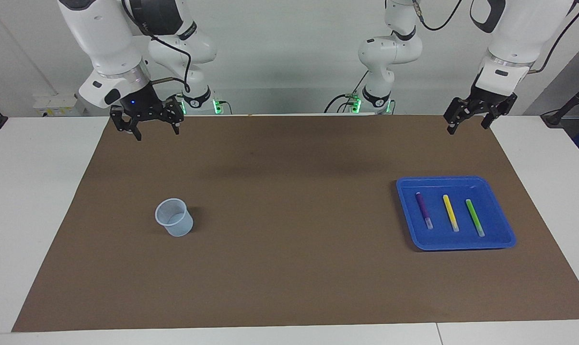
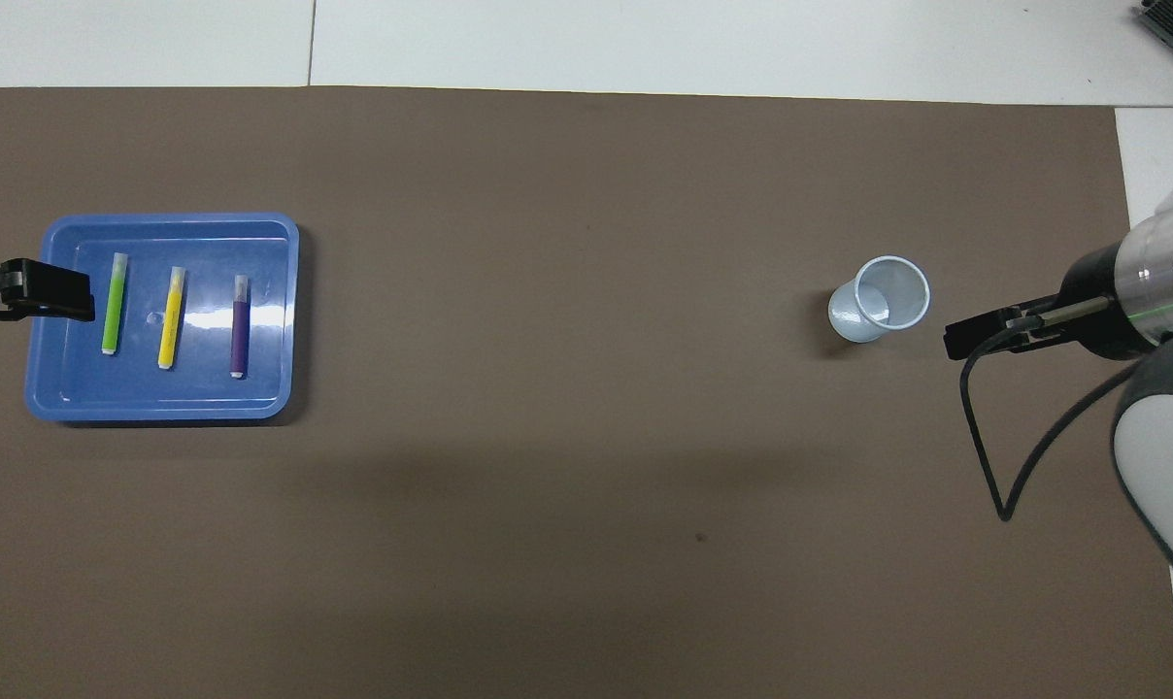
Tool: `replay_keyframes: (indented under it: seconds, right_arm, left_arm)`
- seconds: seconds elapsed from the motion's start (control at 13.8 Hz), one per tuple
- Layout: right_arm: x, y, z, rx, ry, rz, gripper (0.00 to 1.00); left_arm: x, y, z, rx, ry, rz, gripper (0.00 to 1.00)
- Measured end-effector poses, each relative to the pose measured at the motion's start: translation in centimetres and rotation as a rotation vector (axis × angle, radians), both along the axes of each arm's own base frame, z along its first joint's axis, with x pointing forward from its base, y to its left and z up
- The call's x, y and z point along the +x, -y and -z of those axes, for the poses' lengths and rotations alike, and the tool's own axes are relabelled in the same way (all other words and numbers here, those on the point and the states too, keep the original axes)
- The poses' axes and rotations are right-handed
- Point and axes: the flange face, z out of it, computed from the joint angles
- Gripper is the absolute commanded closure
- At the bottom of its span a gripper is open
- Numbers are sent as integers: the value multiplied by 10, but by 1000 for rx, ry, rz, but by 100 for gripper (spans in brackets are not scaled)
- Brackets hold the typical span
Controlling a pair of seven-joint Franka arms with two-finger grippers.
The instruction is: Transfer and insert pens with both arms
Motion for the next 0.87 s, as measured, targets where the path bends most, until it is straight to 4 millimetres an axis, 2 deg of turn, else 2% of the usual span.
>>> replay_keyframes:
  seconds: [0.29, 0.58, 0.87]
  right_arm:
    - [0, 0, 0, 0, 0, 0, 0]
    - [0, 0, 0, 0, 0, 0, 0]
    - [0, -1, 0, 0, 0, -1, 0]
  left_arm:
    - [-2, -2, -1, 0, -6, -4, 0]
    - [-16, -4, 3, 5, -97, -14, 0]
    - [-20, -4, -1, 6, -103, -14, 0]
